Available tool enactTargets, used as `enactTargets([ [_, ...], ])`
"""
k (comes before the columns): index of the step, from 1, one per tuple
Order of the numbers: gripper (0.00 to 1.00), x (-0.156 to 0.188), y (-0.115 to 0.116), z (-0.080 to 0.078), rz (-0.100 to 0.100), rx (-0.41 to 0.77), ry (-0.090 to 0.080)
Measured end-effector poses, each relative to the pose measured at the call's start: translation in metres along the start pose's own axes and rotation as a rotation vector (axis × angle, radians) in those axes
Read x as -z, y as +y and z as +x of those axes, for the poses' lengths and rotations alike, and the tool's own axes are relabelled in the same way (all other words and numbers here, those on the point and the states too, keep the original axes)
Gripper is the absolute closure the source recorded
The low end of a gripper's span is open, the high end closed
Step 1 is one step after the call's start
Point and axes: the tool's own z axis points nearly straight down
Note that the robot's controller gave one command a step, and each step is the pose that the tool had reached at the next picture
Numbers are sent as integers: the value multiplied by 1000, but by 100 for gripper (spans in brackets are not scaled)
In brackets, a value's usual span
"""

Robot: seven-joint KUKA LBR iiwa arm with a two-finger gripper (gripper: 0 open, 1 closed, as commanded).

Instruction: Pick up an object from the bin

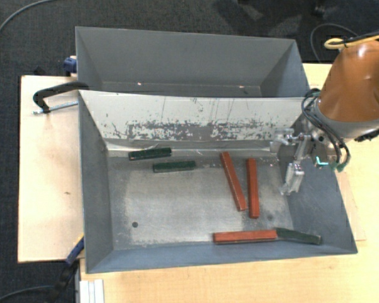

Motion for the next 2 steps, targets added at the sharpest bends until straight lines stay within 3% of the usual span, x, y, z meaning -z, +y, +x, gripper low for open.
enactTargets([
  [1, 0, -95, 73, -29, -3, 63, -2],
  [2, 100, -89, 69, -30, 1, 58, -9],
])
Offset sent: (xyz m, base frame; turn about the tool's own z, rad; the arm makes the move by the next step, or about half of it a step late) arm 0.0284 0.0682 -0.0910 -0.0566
